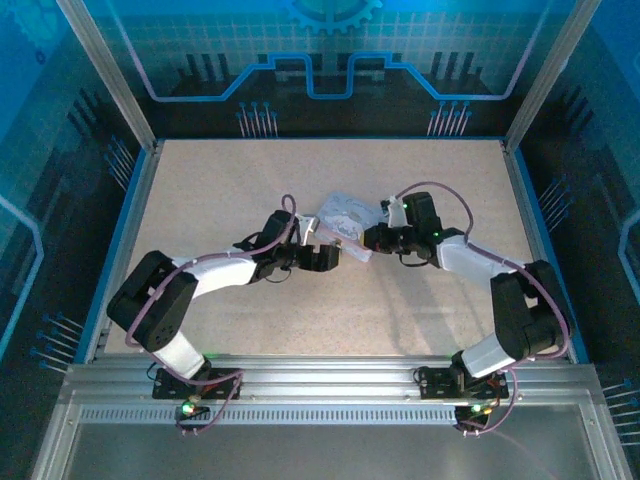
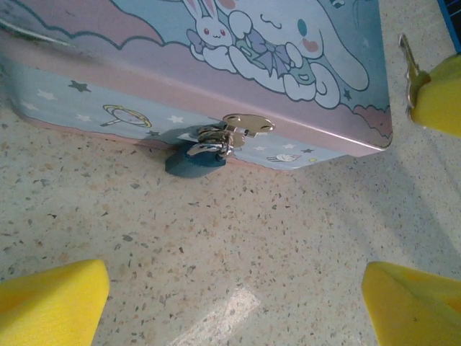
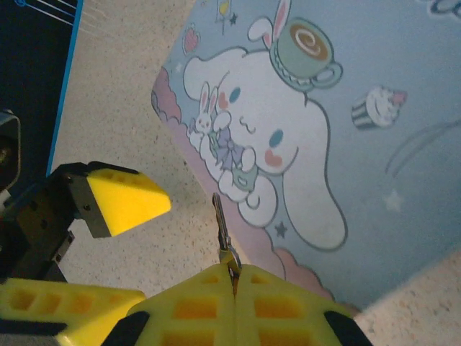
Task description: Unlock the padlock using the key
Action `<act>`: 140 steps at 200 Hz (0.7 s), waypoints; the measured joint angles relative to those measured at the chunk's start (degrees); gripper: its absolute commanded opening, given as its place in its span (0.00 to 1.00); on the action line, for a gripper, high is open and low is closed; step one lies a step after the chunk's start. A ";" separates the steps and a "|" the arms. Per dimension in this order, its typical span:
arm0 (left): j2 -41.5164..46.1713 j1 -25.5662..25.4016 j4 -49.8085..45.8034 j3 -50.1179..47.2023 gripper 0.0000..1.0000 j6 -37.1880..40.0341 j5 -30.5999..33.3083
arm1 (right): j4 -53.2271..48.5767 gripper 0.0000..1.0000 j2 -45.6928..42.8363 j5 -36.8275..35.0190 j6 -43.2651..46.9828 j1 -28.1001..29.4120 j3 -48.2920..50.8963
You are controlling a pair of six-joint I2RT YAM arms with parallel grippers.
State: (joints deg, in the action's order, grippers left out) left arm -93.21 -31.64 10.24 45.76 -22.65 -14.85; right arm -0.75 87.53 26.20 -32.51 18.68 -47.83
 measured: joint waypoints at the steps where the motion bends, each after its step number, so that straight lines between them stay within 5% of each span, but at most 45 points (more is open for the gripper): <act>1: -0.07 0.00 0.02 0.02 0.92 0.02 0.00 | 0.00 0.00 0.09 0.00 0.00 0.00 -0.07; 140: -9.92 0.04 6.93 4.00 0.75 -1.49 -0.09 | -1.95 0.00 5.53 -1.70 2.80 0.00 -3.82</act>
State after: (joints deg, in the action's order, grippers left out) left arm -103.13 -31.59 17.17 49.76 -24.14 -14.94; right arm -2.70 93.06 24.49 -29.71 18.68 -51.66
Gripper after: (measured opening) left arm 0.772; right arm 0.041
